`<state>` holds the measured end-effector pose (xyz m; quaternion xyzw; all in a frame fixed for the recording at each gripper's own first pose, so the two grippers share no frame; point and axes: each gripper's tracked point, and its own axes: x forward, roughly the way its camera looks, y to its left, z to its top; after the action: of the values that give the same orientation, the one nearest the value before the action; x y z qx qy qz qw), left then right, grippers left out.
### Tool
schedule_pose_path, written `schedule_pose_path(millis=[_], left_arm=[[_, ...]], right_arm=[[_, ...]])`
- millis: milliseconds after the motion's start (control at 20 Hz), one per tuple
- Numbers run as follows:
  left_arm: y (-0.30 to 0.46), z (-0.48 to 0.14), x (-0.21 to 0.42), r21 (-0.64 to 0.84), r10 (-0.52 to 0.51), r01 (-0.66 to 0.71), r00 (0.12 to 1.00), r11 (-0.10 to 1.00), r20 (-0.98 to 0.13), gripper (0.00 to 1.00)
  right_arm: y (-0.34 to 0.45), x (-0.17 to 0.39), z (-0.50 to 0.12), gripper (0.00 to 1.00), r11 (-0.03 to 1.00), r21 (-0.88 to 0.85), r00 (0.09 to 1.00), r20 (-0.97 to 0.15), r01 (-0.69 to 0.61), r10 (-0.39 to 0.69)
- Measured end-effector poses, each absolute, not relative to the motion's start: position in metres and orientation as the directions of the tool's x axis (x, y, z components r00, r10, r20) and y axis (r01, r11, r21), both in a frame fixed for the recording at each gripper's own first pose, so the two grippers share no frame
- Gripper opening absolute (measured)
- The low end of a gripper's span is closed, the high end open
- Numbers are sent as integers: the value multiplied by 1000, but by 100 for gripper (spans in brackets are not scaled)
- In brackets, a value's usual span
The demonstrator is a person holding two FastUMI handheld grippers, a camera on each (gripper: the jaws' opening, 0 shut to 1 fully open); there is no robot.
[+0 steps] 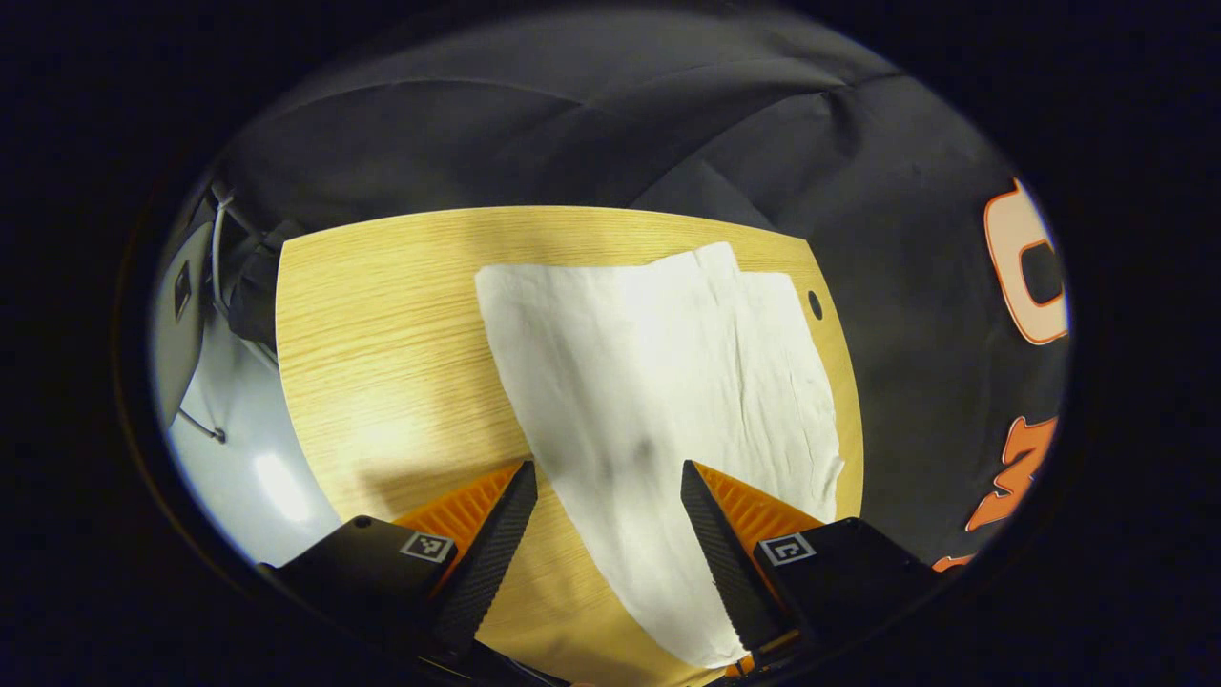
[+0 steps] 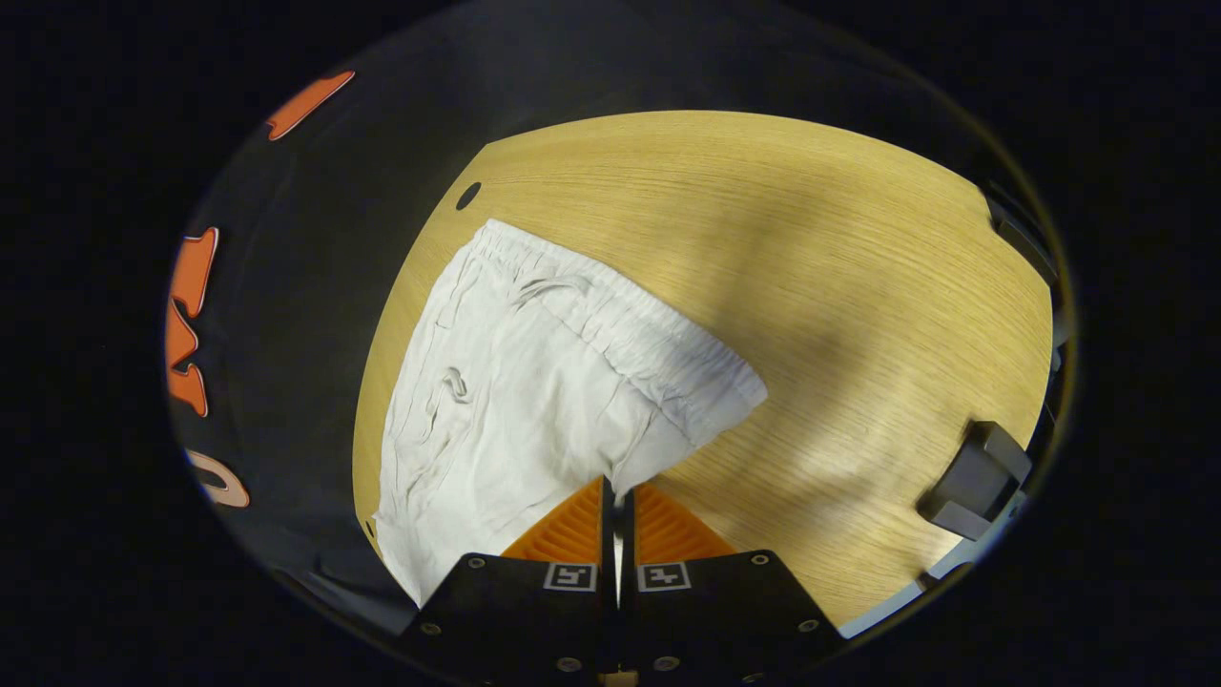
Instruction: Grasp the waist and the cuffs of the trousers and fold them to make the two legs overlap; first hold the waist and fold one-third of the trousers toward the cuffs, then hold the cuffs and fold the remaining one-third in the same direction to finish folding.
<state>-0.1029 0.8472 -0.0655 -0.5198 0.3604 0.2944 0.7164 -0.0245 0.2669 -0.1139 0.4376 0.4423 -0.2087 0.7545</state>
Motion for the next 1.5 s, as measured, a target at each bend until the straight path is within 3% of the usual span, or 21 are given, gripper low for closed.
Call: schedule_pose_path(millis=[300,500,550,650,900,1500], left_arm=[[849,-78,-79,-517,51,-791,561,328,-826,96],[851,-93,-76,-507,35,-809,540,297,-841,43],[850,-94,-74,-518,31,-804,549,292,-835,24],[852,-92,-68,-537,34,-796,567,280,-823,8],[844,-89,-66,-515,18,-786,554,342,-833,5],[842,18,8,-611,12,-640,695,466,-719,4]], right_arm=[[269,-22,-115,1,513,473,510,-857,717,77],[270,-21,-115,1,512,472,511,-857,718,72],[270,-21,-115,1,511,472,511,-856,719,72],[270,-21,-114,1,509,472,511,-856,719,72],[273,-19,-106,1,514,487,528,-846,706,75],[290,35,-28,1,481,635,657,-739,605,149]])
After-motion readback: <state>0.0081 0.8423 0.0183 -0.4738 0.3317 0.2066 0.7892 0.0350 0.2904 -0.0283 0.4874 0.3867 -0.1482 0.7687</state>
